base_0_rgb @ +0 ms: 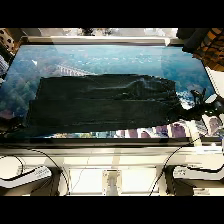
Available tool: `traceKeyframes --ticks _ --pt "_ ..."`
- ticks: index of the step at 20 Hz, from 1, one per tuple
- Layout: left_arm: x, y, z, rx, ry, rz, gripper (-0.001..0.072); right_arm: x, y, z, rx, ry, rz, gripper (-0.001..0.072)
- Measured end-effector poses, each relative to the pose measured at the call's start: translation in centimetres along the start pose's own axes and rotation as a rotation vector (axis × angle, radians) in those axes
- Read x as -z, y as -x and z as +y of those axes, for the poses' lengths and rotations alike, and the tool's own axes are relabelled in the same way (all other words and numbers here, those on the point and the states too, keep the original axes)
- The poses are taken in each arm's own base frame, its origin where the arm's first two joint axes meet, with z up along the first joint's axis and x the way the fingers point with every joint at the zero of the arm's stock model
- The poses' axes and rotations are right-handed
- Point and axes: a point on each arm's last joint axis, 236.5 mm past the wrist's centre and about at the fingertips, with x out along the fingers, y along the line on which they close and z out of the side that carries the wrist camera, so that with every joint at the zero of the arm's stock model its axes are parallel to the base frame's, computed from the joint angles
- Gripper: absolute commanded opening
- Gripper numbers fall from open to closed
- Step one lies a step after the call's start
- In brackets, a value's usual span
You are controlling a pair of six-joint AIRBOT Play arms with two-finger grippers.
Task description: Fold the clothes and pants, and hang the long-sleeved shirts on hangers.
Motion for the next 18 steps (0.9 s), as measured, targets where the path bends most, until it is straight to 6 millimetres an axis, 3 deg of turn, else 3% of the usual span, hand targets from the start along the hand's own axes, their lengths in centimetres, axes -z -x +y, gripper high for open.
traceKeyframes --ticks 9,13,14,15,16,18 --pt "-3.6 -1.4 1.0 -0.009 0.062 -0.132 0.0286 0.6 0.0 0.5 -0.019 -0.024 0.026 0.0024" --pt "-3.4 -3.0 0.9 0.01 0.074 -0.098 0.0286 0.6 0.0 0.5 -0.02 -0.036 0.025 0.0024" --pt "-3.1 -3.7 0.7 0.023 0.079 -0.075 0.0246 0.6 0.0 0.5 -0.02 -0.039 0.025 0.0024" --pt "-2.7 -4.4 0.5 0.039 0.084 -0.05 0.0111 0.6 0.0 0.5 -0.02 -0.04 0.025 0.0024" --pt "-2.4 -4.9 0.1 0.055 0.088 -0.028 0.0024 0.6 0.0 0.5 -0.02 -0.042 0.025 0.0024" --pt "-1.9 -5.4 -0.5 0.084 0.091 -0.001 0.0024 0.7 0.1 0.5 -0.02 -0.042 0.026 0.0023"
